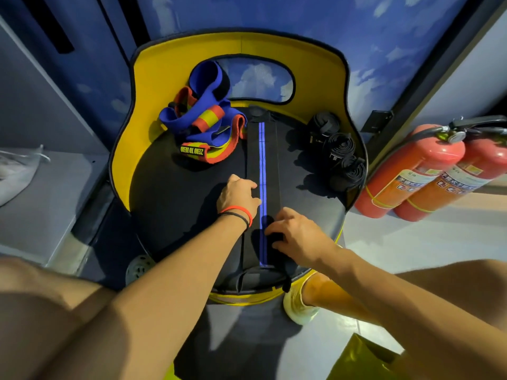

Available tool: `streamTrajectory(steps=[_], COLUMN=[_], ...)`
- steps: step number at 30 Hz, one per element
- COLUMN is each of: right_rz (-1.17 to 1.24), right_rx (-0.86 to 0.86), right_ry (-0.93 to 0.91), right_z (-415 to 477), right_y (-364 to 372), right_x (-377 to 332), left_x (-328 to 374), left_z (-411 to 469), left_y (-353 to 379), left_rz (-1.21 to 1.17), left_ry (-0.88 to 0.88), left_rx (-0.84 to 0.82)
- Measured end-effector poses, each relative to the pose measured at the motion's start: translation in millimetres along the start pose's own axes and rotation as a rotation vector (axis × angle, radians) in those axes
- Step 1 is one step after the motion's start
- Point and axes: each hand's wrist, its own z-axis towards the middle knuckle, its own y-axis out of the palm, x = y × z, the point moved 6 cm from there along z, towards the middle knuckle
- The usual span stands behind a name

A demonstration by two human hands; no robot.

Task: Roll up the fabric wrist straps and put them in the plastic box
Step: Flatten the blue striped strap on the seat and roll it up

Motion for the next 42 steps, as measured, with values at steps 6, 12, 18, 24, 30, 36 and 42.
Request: streamTrajectory(steps=[6, 12, 18, 24, 30, 36, 42], right_rz=[-0.048, -0.048, -0.122, -0.256, -0.244, 0.028, 0.112], right_rx=[0.044, 0.107, 0.185, 0.200, 0.285, 0.279, 0.332], right_ry=[-0.015, -0.032, -0.144, -0.191, -0.218, -0.080, -0.038], right_z=[-9, -15, -45, -68, -67, -64, -67], right_y=[4, 7, 15, 27, 40, 27, 29], right_x=[-13, -14, -24, -32, -30, -16, -12], left_x=[-14, -41, -35, -32, -37, -44, -38], left_z=[-32, -84, -93, -102, -127, -144, -149], left_y=[2, 11, 12, 12, 7, -1, -3], left_rz=[-0.102, -0.131, -0.068, -0.056, -0.008, 0.111, 0.184], left_ry=[0.042, -0.008, -0.039, 0.025, 0.340, 0.435, 0.522], left_rx=[-0.110, -0.051, 0.021, 0.045, -0.032, -0.033, 0.033])
